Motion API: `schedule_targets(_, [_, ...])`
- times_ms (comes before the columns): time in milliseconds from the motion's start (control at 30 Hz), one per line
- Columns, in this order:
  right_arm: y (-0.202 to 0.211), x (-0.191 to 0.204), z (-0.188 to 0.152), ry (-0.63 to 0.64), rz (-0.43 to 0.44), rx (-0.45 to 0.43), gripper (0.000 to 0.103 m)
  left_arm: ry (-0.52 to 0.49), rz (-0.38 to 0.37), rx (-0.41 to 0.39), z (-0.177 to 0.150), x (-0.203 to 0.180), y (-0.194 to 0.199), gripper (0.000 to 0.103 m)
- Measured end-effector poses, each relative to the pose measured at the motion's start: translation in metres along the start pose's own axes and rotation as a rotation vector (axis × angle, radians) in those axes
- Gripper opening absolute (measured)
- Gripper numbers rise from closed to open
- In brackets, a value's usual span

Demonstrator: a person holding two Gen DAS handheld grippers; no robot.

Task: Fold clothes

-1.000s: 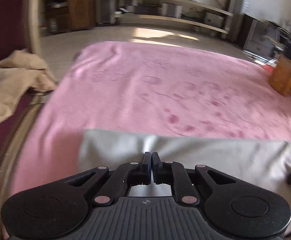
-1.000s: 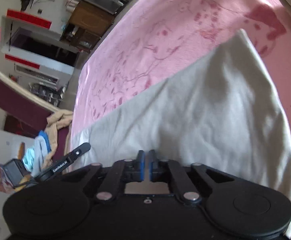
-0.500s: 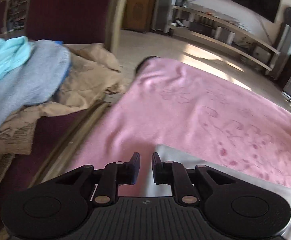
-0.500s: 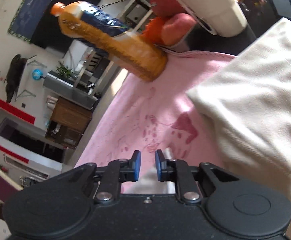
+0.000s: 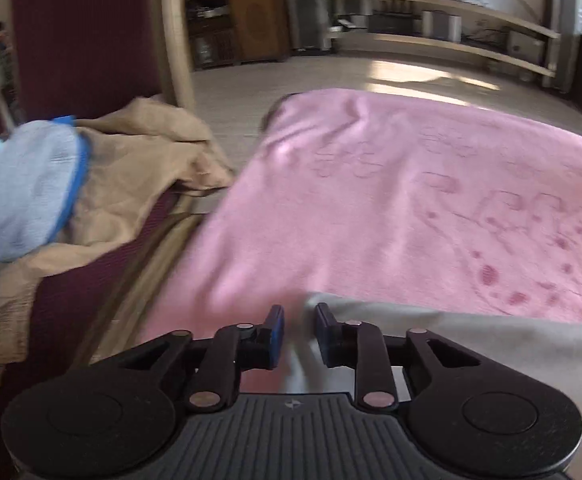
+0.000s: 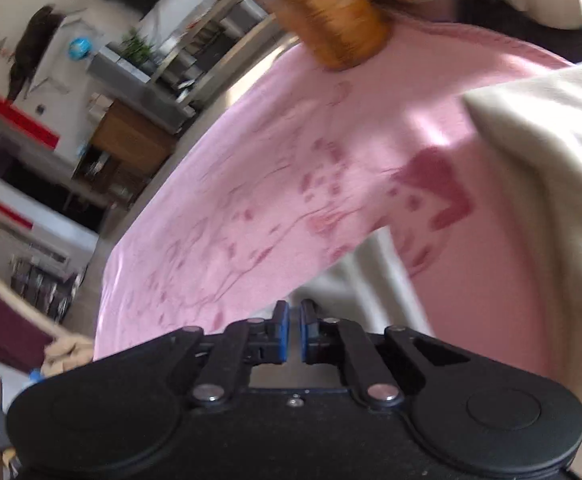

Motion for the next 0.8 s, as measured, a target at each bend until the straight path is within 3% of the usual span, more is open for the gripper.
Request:
schedule_targets(67, [0.012,-0.024,0.021,-0.025,-0.107,-0.095,0.0,-0.045,0.137,0.035,-0.006,0.022,-0.006,0.024])
schedule_targets(100, [0.02,-0.032,0.029,0.017,-0.189,-0.138,0.01,-0.066,0.164,0.05,-0.007,0.027,-0.003,0.022])
schedule_targets(133, [0.031,-0.037,0.035,0.083,-0.275,-0.173,0.01,-0.086,0.189,0.065,-0.009,0.032,0.0,0.021])
schedule_targets(167, [0.042,-0.036,0.039,0.131,-0.305,-0.195,0.01,-0.072,0.171,0.08,-0.009,0.035,0.006,0.02])
schedule_targets(300, [0.081,-0.003,0.032,0.101,-0.146,-0.158,0.02,-0.061,-0.017,0.086,-0.005,0.028,0.056,0.021])
schedule_targets(400, [0.104,0.041,0.016,0.19,0.009,-0.118,0.026,-0.084,-0.197,0.041,-0.008,0.01,0.098,0.026])
schedule_targets(500, [0.101,0.08,-0.01,0.296,0.134,-0.045,0.03,-0.114,-0.308,0.067,-0.028,-0.014,0.113,0.027])
schedule_targets(567, [0.089,0.095,-0.036,0.34,0.181,0.026,0.03,-0.156,-0.298,0.12,-0.045,-0.024,0.1,0.026])
schedule_targets(633, [0.076,0.109,-0.061,0.374,0.221,0.096,0.027,-0.2,-0.237,0.155,-0.056,-0.02,0.09,0.027])
schedule_targets(700, [0.067,0.113,-0.082,0.384,0.233,0.161,0.019,-0.228,-0.194,0.177,-0.06,-0.012,0.087,0.029])
schedule_targets(800, [0.054,0.113,-0.102,0.391,0.22,0.233,0.019,-0.212,-0.173,0.18,-0.063,0.0,0.087,0.037])
Point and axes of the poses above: each gripper's, at about its wrist camera, not at the fingertips, and y roughly against the way its jaws point, x to its left, z to its top, the point moved 10 cm from there along -y, roughly the way its jaws point, and after that the axes turned 14 degrees about -x, right-handed, at the moved point
